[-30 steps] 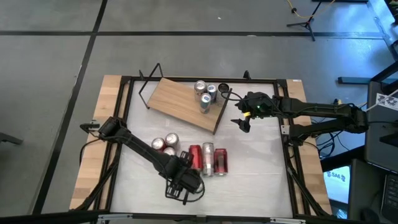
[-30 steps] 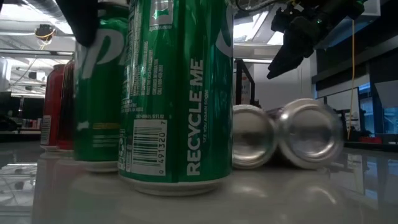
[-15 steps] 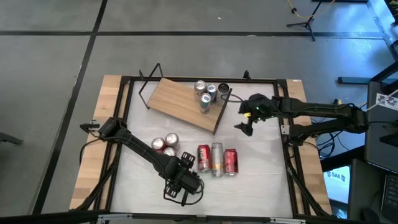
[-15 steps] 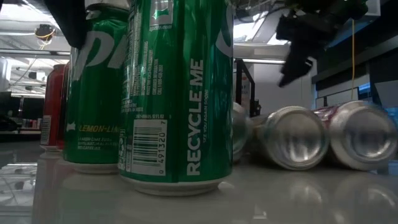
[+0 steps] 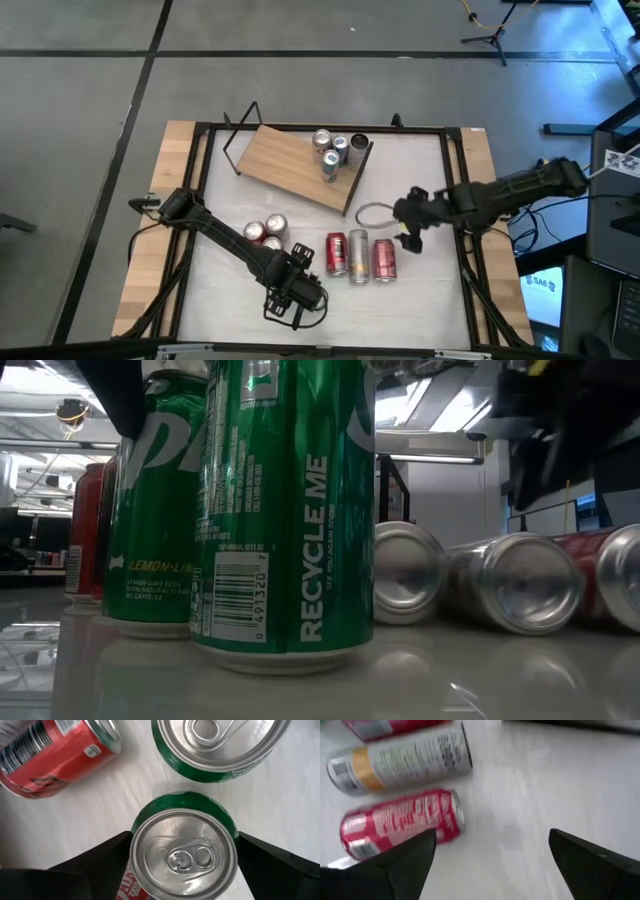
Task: Place canned beverage on shelf
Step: Put the left green soda can on the shelf
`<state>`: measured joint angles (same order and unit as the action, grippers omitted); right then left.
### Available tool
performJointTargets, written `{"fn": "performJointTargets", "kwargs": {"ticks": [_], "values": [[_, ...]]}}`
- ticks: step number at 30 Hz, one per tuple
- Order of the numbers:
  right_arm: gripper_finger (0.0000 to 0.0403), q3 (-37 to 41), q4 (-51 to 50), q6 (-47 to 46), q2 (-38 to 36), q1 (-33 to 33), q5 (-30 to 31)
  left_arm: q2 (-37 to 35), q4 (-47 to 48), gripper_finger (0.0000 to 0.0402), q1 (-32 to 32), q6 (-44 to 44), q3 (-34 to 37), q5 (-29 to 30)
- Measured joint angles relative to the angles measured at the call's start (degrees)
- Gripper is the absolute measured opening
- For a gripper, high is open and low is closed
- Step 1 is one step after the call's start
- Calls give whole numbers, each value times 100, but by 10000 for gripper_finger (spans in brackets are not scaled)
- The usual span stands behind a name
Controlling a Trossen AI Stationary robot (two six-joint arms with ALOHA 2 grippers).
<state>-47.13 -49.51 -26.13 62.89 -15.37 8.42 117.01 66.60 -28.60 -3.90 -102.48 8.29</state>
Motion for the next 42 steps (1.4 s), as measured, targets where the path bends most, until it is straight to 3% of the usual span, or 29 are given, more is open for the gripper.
{"fn": "performJointTargets", "kwargs": {"ticks": [7,14,32,42], "values": [[381,-7,-305,-1304,98,-1104,798,0,27,350,38,-2,0,-2],[381,-4,-352,-1870,387,-1787,1013,0,27,376,62,-7,0,0],[381,-4,-332,-2054,1200,-1950,1006,-287,67,380,-43,-61,-2,0],[381,-2,-305,-2050,1200,-1950,1004,-476,317,380,-45,-1050,-2,-36]]}}
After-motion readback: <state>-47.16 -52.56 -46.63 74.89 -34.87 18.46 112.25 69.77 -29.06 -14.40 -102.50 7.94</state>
